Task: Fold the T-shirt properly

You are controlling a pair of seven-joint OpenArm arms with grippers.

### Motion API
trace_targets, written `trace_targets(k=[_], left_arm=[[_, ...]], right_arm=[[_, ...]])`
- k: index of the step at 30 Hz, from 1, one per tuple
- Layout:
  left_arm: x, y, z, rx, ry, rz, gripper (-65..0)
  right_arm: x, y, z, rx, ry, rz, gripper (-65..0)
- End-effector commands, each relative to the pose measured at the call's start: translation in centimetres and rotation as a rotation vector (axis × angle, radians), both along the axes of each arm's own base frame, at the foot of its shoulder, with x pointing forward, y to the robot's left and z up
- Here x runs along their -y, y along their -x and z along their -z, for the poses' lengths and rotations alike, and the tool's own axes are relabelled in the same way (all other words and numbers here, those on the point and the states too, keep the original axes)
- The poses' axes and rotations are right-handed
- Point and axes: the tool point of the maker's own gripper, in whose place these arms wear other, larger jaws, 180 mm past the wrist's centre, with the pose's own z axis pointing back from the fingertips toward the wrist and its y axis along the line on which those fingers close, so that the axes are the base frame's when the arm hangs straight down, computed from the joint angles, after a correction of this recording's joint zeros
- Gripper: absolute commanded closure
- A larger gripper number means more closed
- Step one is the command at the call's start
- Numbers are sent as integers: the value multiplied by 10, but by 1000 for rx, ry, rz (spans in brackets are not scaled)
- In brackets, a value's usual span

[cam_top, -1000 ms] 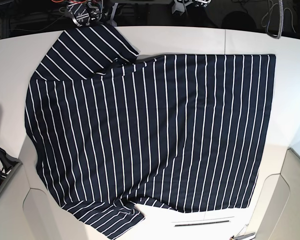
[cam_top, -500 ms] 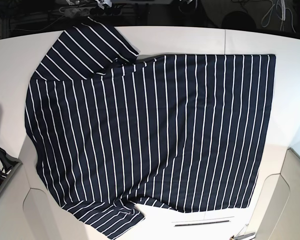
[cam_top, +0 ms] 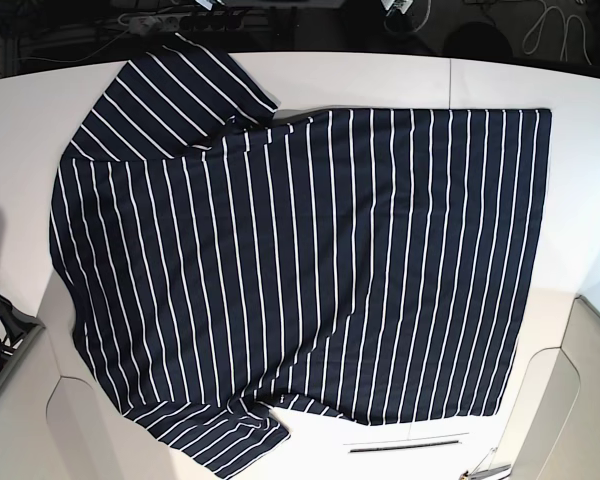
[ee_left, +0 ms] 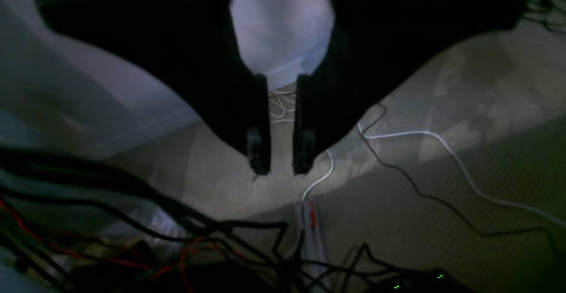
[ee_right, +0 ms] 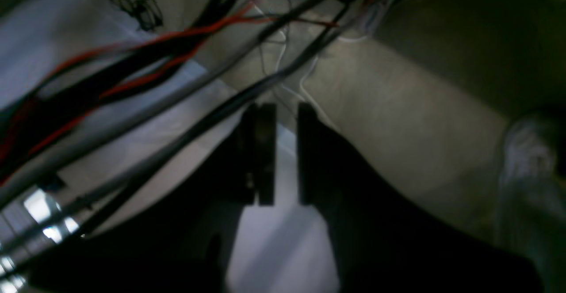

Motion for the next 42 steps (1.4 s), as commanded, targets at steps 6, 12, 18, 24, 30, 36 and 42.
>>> trace_targets(k=[6,12,18,24,30,36,42], left_arm=[[-30,-12,-33,78,-44,-97,-105],[-56,-42,-71,170,-45,-176,-130],[-78,-75,-115,267,20,-242,-151],[-110,-103,-155,395,2,-310,-152],[-141,-121,-189,528,-50,-339,-298],[-152,-133,-206,597,-30,-329,-333],[-165,-150,-216,642,-56,-270,-377]], right_arm=[[-19,-25,-58,96,-163,73,-81],[-10,-93,-113,332,-244,219,-80],[30,-157,-161,580,-204,324,-81],[94,-196,-183,746,-57,429,-267],[149,-216,-196,846,85,523,-371],[183,-232,-183,852,164,589,-371],[212,-244,-157,797,197,665,-371]])
